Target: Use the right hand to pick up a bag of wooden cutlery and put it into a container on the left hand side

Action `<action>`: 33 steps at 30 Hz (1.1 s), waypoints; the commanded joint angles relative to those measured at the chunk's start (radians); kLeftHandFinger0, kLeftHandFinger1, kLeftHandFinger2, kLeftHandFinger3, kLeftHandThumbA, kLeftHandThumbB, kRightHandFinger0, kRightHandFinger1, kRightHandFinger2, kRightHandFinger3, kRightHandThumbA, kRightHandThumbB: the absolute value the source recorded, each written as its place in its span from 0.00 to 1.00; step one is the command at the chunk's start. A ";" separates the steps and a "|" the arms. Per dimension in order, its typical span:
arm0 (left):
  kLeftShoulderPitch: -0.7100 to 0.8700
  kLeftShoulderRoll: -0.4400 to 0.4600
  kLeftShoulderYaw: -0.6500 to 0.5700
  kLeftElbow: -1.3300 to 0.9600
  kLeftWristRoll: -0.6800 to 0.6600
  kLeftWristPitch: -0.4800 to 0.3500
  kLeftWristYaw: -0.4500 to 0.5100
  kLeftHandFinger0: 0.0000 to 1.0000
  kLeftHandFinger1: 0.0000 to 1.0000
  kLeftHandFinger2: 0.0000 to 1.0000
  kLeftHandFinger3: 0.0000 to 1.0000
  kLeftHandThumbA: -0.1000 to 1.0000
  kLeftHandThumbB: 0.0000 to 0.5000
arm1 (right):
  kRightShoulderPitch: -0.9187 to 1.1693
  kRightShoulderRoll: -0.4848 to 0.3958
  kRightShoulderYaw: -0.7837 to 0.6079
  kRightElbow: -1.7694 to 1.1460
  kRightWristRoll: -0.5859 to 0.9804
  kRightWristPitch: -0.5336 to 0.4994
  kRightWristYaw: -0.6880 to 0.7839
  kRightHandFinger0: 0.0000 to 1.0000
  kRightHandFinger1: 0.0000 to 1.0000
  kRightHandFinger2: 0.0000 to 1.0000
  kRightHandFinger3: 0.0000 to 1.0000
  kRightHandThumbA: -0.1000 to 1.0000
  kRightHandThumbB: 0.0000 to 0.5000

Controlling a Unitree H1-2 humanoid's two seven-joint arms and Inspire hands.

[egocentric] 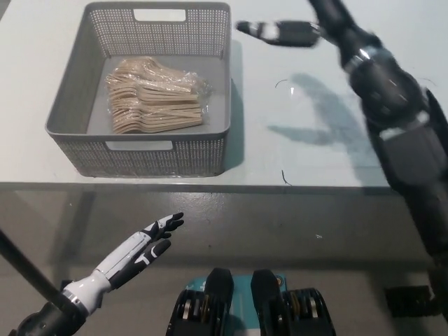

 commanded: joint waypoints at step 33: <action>-0.008 -0.037 0.089 0.033 -0.108 -0.052 0.041 1.00 1.00 1.00 1.00 1.00 0.76 | 0.897 0.016 -0.040 -0.576 0.571 0.111 0.238 1.00 1.00 1.00 1.00 1.00 0.73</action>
